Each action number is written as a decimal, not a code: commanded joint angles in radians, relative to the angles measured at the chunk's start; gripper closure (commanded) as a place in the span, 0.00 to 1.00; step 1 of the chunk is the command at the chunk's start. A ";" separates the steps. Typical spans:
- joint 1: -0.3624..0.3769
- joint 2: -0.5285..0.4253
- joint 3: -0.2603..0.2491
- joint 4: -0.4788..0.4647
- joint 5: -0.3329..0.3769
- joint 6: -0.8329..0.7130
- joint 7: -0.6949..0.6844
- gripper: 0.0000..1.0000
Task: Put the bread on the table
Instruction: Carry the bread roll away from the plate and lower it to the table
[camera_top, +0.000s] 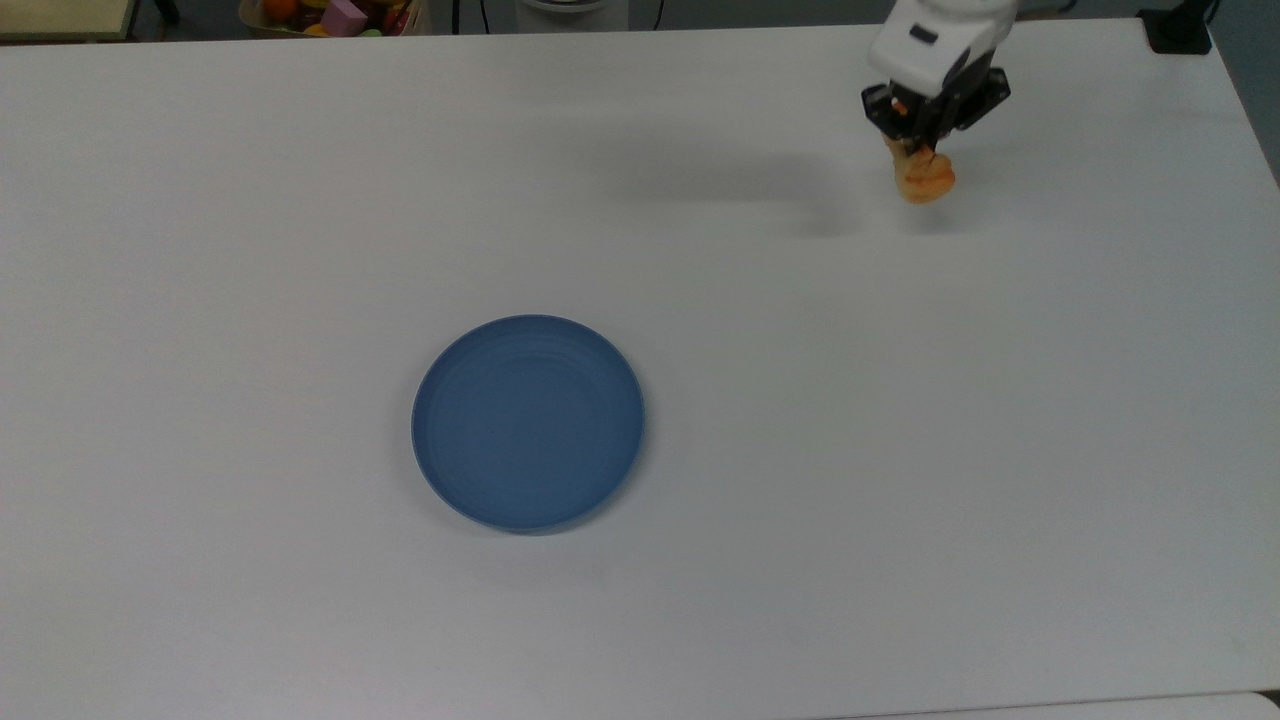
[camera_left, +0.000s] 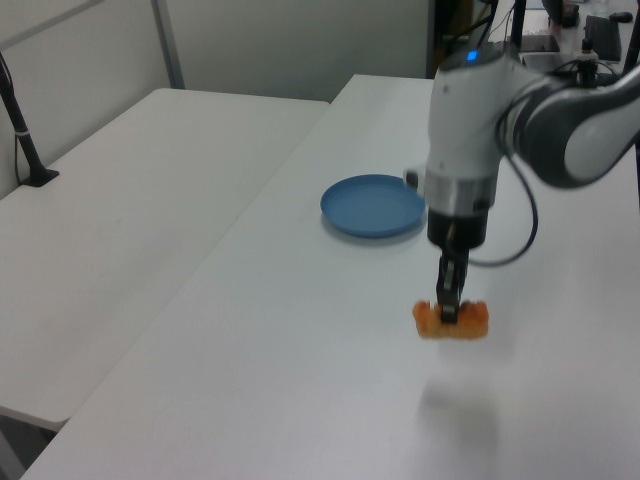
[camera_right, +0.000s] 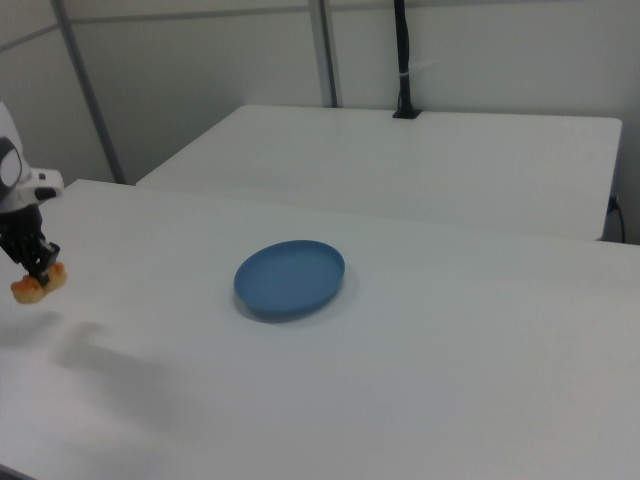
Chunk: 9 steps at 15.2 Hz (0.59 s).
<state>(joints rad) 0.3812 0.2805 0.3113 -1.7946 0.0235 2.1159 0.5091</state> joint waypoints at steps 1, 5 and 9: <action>0.041 0.063 -0.004 -0.009 -0.059 0.029 0.084 1.00; 0.050 0.144 -0.004 -0.008 -0.146 0.098 0.187 0.94; 0.062 0.161 -0.004 -0.008 -0.149 0.099 0.246 0.39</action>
<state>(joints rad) 0.4250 0.4339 0.3117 -1.7946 -0.1051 2.1935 0.6981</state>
